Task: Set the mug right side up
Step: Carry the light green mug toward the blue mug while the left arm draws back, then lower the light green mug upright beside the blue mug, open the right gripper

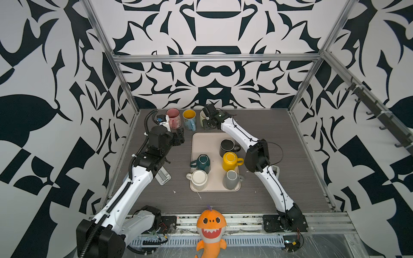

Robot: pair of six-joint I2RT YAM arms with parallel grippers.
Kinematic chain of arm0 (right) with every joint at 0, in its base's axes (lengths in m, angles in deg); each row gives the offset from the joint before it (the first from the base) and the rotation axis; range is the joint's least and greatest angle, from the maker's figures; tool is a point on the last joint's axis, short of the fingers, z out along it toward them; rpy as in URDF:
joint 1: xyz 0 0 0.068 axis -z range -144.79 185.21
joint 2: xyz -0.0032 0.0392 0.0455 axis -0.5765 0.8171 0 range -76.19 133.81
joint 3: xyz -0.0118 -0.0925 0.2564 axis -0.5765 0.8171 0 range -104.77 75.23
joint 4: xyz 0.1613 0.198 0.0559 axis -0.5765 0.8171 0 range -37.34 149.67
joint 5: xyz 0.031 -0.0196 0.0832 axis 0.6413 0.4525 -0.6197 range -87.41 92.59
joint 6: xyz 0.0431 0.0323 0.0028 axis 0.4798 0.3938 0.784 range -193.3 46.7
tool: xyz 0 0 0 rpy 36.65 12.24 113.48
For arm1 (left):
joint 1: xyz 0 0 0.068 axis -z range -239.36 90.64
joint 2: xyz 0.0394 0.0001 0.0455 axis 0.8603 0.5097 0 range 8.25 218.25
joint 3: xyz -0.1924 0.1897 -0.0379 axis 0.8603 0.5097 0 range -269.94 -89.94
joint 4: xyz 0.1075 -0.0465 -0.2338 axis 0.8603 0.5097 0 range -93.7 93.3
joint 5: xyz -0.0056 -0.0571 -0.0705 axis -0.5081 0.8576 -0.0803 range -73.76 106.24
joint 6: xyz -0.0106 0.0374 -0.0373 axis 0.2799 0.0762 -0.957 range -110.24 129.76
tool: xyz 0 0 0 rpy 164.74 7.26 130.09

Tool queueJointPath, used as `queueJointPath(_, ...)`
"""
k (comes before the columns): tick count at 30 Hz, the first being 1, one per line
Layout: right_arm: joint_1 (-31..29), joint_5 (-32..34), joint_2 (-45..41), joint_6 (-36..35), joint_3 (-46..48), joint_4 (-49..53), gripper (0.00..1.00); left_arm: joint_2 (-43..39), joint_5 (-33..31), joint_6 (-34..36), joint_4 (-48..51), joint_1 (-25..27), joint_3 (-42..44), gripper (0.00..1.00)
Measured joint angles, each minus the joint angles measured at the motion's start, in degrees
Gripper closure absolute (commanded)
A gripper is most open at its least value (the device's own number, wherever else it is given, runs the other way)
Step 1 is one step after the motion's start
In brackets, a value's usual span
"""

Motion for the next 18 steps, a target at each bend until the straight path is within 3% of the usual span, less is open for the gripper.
queueJointPath(18, 0.00, -0.28, 0.57, 1.05, -1.90, -0.50, 0.99, -0.59, -0.04, 0.02, -0.02, -0.13, 1.44, 0.25)
